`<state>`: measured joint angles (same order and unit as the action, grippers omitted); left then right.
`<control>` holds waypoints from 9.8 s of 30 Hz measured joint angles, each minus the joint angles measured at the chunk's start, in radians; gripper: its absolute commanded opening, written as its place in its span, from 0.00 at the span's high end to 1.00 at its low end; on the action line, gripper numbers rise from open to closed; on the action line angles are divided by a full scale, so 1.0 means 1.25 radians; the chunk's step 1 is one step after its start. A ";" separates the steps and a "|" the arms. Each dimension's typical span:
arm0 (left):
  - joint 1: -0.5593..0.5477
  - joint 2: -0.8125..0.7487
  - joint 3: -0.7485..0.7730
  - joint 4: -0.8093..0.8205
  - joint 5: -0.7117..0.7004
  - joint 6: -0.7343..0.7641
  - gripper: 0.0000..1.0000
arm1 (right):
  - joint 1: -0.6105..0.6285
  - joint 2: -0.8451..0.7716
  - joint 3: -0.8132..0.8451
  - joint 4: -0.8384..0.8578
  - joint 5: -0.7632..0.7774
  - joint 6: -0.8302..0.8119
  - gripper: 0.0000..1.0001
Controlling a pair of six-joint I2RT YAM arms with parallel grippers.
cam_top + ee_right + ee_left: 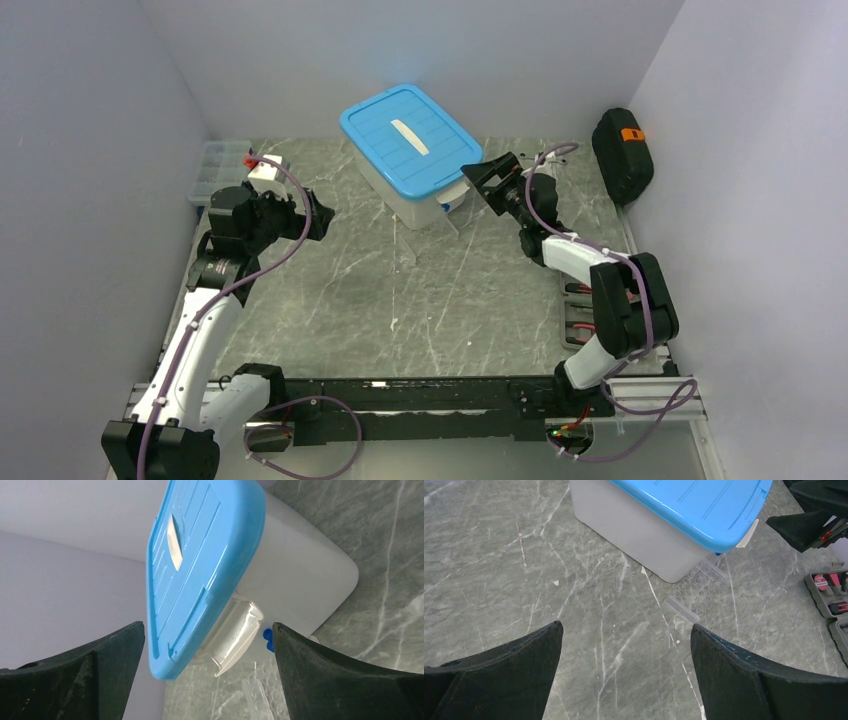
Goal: Organize the chemistry lab equipment
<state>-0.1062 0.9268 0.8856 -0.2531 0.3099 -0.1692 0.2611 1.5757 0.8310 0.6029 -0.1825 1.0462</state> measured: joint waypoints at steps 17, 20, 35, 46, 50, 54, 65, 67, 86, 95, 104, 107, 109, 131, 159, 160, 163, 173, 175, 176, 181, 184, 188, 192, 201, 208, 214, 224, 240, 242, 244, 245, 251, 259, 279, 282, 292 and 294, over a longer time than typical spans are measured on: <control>0.000 0.000 0.000 0.000 0.005 0.000 0.01 | 0.032 0.107 0.068 0.007 0.036 0.082 0.00; 0.000 0.000 0.000 0.000 0.005 0.000 0.01 | 0.040 0.123 0.082 -0.010 0.042 0.089 0.01; -0.002 -0.001 0.000 0.000 0.005 0.003 0.01 | 0.067 0.123 0.126 -0.112 0.107 0.086 0.23; -0.028 -0.014 0.000 -0.002 0.003 0.013 0.01 | 0.110 0.080 0.147 -0.203 0.212 0.034 0.34; -0.045 -0.027 0.000 -0.006 -0.005 0.018 0.01 | 0.127 0.074 0.163 -0.239 0.254 0.011 0.36; -0.063 -0.038 0.000 -0.006 -0.016 0.023 0.01 | 0.147 0.066 0.174 -0.262 0.298 -0.007 0.38; -0.098 -0.058 0.000 -0.014 -0.041 0.037 0.01 | 0.190 0.059 0.221 -0.312 0.378 -0.045 0.38; -0.102 -0.060 0.000 -0.015 -0.044 0.040 0.01 | 0.190 0.065 0.239 -0.328 0.382 -0.049 0.40; -0.128 -0.075 0.000 -0.020 -0.073 0.052 0.01 | 0.190 0.179 0.407 -0.465 0.391 -0.098 0.51; -0.142 -0.081 0.000 -0.021 -0.080 0.061 0.01 | 0.190 0.204 0.454 -0.498 0.395 -0.106 0.62; -0.148 -0.088 0.000 -0.031 -0.096 0.064 0.01 | 0.190 0.240 0.522 -0.546 0.407 -0.130 0.67; -0.148 -0.089 0.000 -0.037 -0.100 0.064 0.01 | 0.190 0.252 0.544 -0.561 0.414 -0.143 0.69; -0.149 -0.089 0.000 -0.036 -0.100 0.064 0.01 | 0.190 0.257 0.557 -0.572 0.417 -0.152 0.71; -0.152 -0.089 0.000 -0.038 -0.120 0.065 0.01 | 0.193 0.317 0.663 -0.627 0.460 -0.230 0.94; -0.075 0.028 0.042 -0.042 -0.128 0.005 0.01 | 0.054 0.367 0.777 -0.682 0.183 -0.577 1.00; -0.067 0.042 0.052 -0.043 -0.124 -0.005 0.01 | 0.052 0.368 0.780 -0.684 0.177 -0.586 1.00; -0.047 0.081 0.086 -0.042 -0.112 -0.029 0.01 | 0.042 0.378 0.797 -0.692 0.143 -0.622 1.00; 0.004 0.331 0.312 -0.047 -0.064 -0.088 0.03 | 0.020 0.439 0.895 -0.726 0.073 -0.768 1.00; 0.012 0.404 0.367 -0.056 -0.053 -0.095 0.04 | 0.017 0.446 0.904 -0.726 0.058 -0.797 1.00; 0.013 0.434 0.385 -0.058 -0.049 -0.100 0.04 | 0.015 0.447 0.905 -0.726 0.050 -0.809 1.00; 0.014 0.518 0.414 -0.076 -0.024 -0.120 0.05 | -0.002 0.455 0.915 -0.720 -0.014 -0.858 1.00; 0.014 0.531 0.414 -0.072 -0.004 -0.134 0.10 | -0.019 0.465 0.929 -0.716 -0.072 -0.891 1.00; 0.014 0.549 0.414 -0.045 0.027 -0.148 0.20 | -0.028 0.474 0.940 -0.716 -0.121 -0.927 1.00; 0.013 0.596 0.428 -0.036 0.035 -0.153 0.31 | -0.031 0.474 0.940 -0.715 -0.151 -0.951 1.00; -0.004 0.703 0.528 -0.064 -0.010 -0.135 0.62 | -0.034 0.474 0.936 -0.704 -0.176 -0.966 1.00; -0.020 0.683 0.501 -0.038 -0.065 -0.133 0.74 | -0.035 0.474 0.936 -0.701 -0.176 -0.959 1.00; -0.036 0.627 0.416 0.016 -0.082 -0.162 0.74 | -0.037 0.482 0.944 -0.697 -0.177 -0.956 1.00; -0.055 0.528 0.299 0.063 -0.072 -0.212 0.75 | -0.041 0.485 0.941 -0.681 -0.177 -0.956 1.00; -0.111 0.394 0.132 0.054 0.018 -0.241 0.57 | -0.045 0.469 0.879 -0.595 -0.185 -0.946 0.70; -0.113 0.391 0.132 0.036 0.020 -0.236 0.43 | -0.044 0.466 0.874 -0.594 -0.199 -0.932 0.55; -0.110 0.381 0.132 0.019 0.017 -0.225 0.29 | -0.039 0.464 0.874 -0.599 -0.212 -0.923 0.40; -0.106 0.374 0.134 0.009 0.014 -0.220 0.23 | -0.036 0.462 0.876 -0.606 -0.216 -0.917 0.35; -0.051 0.355 0.182 -0.018 0.016 -0.202 0.01 | -0.023 0.444 0.885 -0.658 -0.216 -0.896 0.02; 0.063 0.442 0.248 0.022 0.087 -0.224 0.00 | -0.024 0.366 0.850 -0.730 -0.140 -0.866 0.00; 0.117 0.715 0.300 0.276 0.323 -0.402 0.06 | -0.081 0.320 0.750 -0.732 -0.160 -0.773 0.01; 0.117 0.744 0.300 0.318 0.347 -0.434 0.07 | -0.083 0.343 0.750 -0.728 -0.179 -0.759 0.01; 0.114 0.799 0.300 0.438 0.414 -0.531 0.22 | -0.083 0.377 0.757 -0.703 -0.219 -0.729 0.02; 0.112 0.807 0.299 0.464 0.424 -0.549 0.27 | -0.083 0.381 0.761 -0.701 -0.220 -0.729 0.04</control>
<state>0.0338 1.9354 1.2598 0.3267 0.8398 -0.8558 0.1577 2.0525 1.7828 -0.2737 -0.4580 0.1352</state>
